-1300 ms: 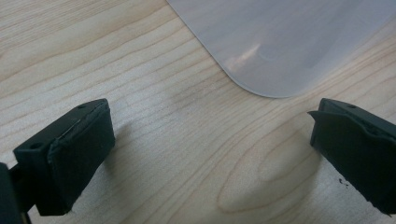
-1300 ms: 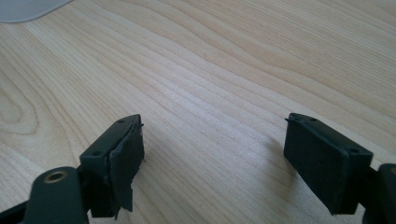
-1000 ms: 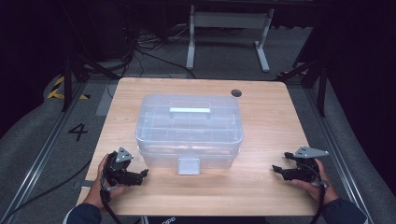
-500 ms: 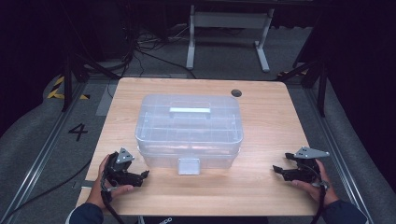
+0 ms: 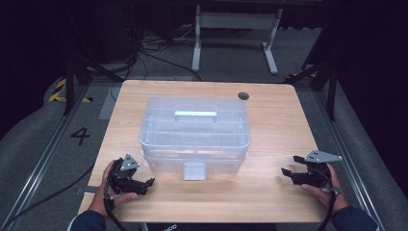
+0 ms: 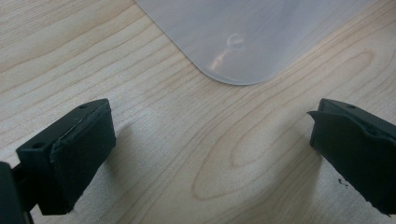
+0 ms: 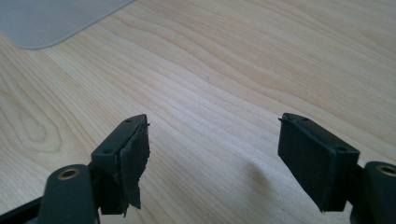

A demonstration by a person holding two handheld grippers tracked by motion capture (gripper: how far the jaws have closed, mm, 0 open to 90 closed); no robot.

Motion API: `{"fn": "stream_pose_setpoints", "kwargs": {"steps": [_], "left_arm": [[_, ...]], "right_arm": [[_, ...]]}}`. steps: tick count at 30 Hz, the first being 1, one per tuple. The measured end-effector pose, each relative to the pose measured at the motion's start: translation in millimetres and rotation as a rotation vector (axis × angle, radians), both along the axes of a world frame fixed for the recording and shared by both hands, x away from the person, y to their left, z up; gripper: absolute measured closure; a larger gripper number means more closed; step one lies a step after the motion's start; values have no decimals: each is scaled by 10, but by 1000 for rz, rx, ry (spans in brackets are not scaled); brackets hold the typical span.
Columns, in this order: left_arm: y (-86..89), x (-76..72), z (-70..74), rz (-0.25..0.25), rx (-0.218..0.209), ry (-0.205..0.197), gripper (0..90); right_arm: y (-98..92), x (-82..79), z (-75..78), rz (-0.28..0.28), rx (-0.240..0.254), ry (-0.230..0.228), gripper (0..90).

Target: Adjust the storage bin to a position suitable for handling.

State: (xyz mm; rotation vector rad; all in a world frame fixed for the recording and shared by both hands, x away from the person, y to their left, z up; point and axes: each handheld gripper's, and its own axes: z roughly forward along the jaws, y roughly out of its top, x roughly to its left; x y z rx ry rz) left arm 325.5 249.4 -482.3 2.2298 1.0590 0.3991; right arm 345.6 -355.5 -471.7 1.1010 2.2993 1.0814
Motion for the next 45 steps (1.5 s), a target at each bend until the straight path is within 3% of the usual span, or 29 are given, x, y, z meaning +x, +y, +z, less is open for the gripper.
{"fn": "stream_pose_setpoints", "kwargs": {"steps": [15, 30, 39, 45], "left_arm": [[4, 1, 0, -4, 1, 1, 6], [4, 1, 0, -4, 1, 1, 6], [3, 1, -2, -3, -1, -1, 6], [3, 1, -2, -3, -1, -2, 6]], "right_arm": [[44, -34, 278, 23, 47, -76, 288], [176, 2, 502, 54, 35, -127, 297], [349, 53, 654, 72, 30, -184, 284], [442, 88, 711, 91, 44, -196, 284]]}}
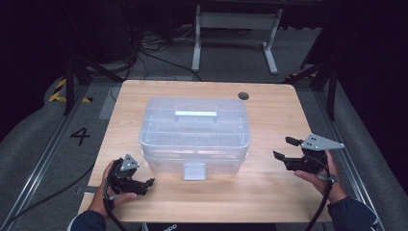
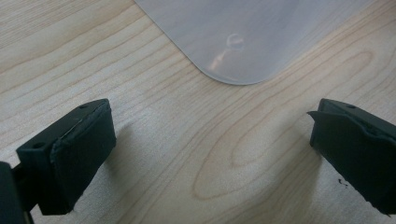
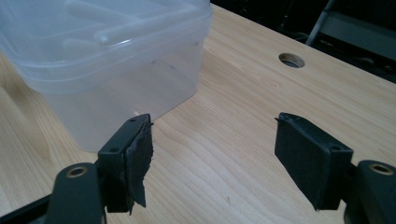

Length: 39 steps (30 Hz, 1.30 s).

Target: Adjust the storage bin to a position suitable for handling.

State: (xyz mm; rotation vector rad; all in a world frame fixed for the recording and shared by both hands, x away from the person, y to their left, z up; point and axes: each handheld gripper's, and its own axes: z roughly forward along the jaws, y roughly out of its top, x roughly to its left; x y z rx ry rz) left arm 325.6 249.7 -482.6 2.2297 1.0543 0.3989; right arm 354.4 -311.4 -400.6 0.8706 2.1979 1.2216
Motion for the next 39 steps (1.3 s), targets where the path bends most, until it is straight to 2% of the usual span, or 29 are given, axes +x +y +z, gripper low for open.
{"fn": "stream_pose_setpoints", "kwargs": {"steps": [11, 18, 29, 39], "left_arm": [[1, 0, 2, -1, 2, 2, 6], [1, 0, 2, 0, 1, 2, 6], [1, 0, 2, -1, 2, 2, 6], [1, 0, 2, -1, 2, 3, 6]], "right_arm": [[160, 95, 123, 19, 23, -29, 281], [234, 162, 304, 33, 68, -60, 282], [354, 217, 449, 60, 86, -89, 285], [474, 274, 654, 74, 88, -112, 295]]}}
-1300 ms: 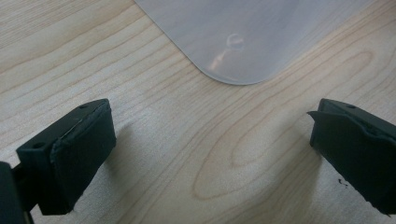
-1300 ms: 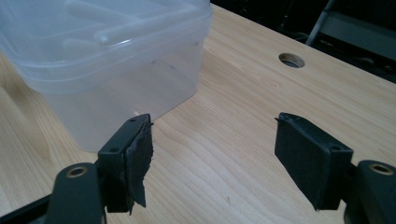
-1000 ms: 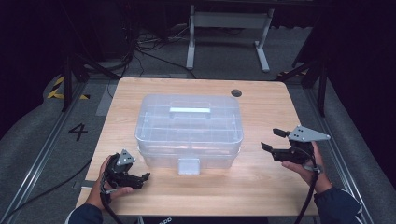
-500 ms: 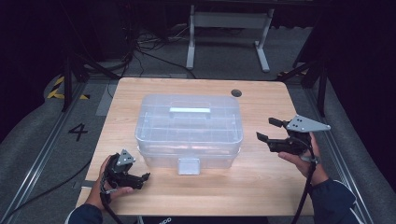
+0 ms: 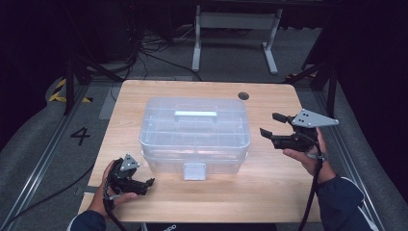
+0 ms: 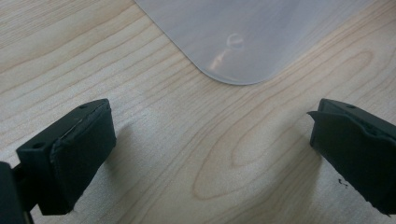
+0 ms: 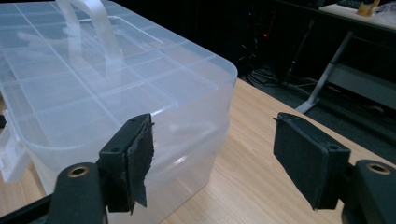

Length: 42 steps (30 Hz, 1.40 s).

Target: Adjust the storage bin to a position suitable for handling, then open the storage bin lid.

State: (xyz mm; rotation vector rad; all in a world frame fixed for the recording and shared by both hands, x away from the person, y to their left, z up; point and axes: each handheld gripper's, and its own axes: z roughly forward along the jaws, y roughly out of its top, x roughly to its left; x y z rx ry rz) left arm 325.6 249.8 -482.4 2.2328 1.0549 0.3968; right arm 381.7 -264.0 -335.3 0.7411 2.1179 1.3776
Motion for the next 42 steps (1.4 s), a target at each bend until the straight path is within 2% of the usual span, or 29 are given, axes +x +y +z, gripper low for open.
{"fn": "stream_pose_setpoints", "kwargs": {"steps": [8, 9, 11, 12, 13, 16, 21, 24, 29, 33, 35, 42], "left_arm": [[0, 0, 0, 0, 0, 0, 6], [1, 0, -2, 0, -1, -3, 6], [1, -6, -2, 0, -4, 3, 11], [1, -10, -7, 4, -12, 0, 11], [12, 1, -4, -5, 0, -18, 16], [10, -19, 3, 7, -3, -1, 21], [30, -54, 2, 17, -6, -16, 44], [47, -82, 6, 21, -9, -10, 67], [51, -86, 3, 22, -16, -12, 69], [51, -88, 3, 22, -17, -10, 69], [50, -88, 3, 22, -17, -11, 69], [54, -81, 1, 17, -17, -13, 69]], "right_arm": [[108, 41, 89, 25, -14, 0, 298], [139, 49, 117, 36, -17, -11, 300], [175, 62, 142, 45, -8, -8, 302], [175, 62, 142, 45, -8, -8, 302], [196, 74, 153, 51, -6, -5, 303], [261, 101, 186, 68, -6, -9, 315], [379, 115, 226, 89, -19, -16, 331], [449, 132, 232, 107, -25, -14, 333], [545, 182, 237, 128, -24, 5, 334], [620, 207, 232, 144, -39, 4, 335], [680, 231, 235, 160, -38, 17, 365], [806, 242, 264, 195, -56, 30, 386]]}}
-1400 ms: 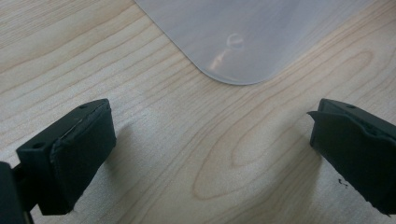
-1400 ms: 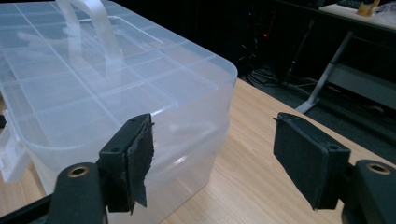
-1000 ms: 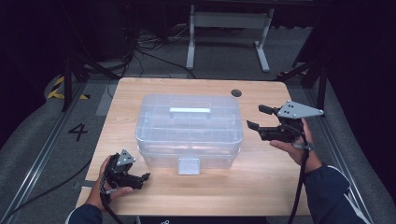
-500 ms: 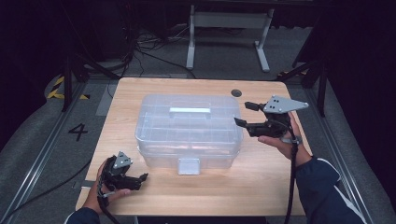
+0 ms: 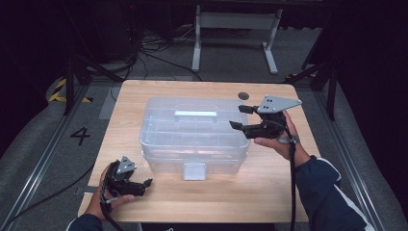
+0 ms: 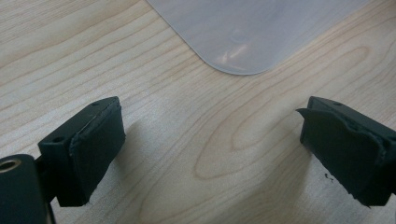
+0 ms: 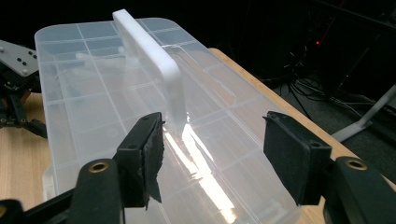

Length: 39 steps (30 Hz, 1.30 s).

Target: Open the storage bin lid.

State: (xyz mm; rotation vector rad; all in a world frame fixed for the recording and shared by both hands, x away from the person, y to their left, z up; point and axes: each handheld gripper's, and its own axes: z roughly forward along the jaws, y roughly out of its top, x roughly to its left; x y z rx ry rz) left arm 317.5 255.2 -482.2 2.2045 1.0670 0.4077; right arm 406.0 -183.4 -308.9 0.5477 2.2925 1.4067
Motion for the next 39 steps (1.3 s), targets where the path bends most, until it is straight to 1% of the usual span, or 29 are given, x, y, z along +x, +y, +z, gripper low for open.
{"fn": "stream_pose_setpoints", "kwargs": {"steps": [2, 5, 10, 13, 14, 15, 16, 19, 20, 21, 23, 30, 32, 34, 35, 36, 37, 39], "left_arm": [[-1, -2, 0, 2, -1, 1, 69], [-1, -2, 0, 2, -1, 1, 69], [0, -2, 2, 1, 2, 1, 69], [-1, -3, 1, 3, 0, 2, 69], [-1, -3, 1, 3, 0, 2, 69], [-1, -3, 0, 3, -1, 2, 69], [-1, -3, 0, 3, -1, 2, 69], [-1, -3, 1, 2, 0, 2, 69], [-1, -4, 1, 3, 0, 2, 69], [-1, -4, 2, 2, 1, 3, 69], [-1, -4, 2, 3, 1, 3, 69], [1, -5, 3, 4, 5, -6, 71], [1, -6, 3, 4, 5, -6, 71], [1, -6, 3, 4, 5, -6, 71], [1, -5, 3, 4, 5, -6, 71], [1, -5, 3, 4, 5, -6, 71], [1, -5, 3, 4, 5, -6, 71], [1, -5, 3, 4, 5, -6, 71]], "right_arm": [[61, 18, 7, 2, -6, 2, 386], [88, 29, 8, 0, 0, 4, 386], [151, 45, 28, 1, -11, 8, 394], [221, 41, 46, 14, -31, 6, 405], [221, 41, 46, 14, -31, 6, 405], [264, 39, 50, 29, -43, 9, 414], [264, 39, 50, 29, -43, 9, 414], [367, 36, 46, 53, -84, 11, 424], [367, 36, 46, 53, -84, 11, 424], [402, 37, 48, 64, -88, 17, 436], [418, 41, 46, 63, -92, 20, 442], [516, 75, 40, 83, -143, 17, 545], [543, 83, 48, 90, -148, 22, 578], [554, 83, 53, 88, -151, 22, 593], [573, 86, 63, 91, -148, 21, 630], [573, 86, 63, 91, -148, 21, 630], [595, 81, 75, 81, -150, 8, 662], [602, 80, 80, 77, -156, 3, 676]]}}
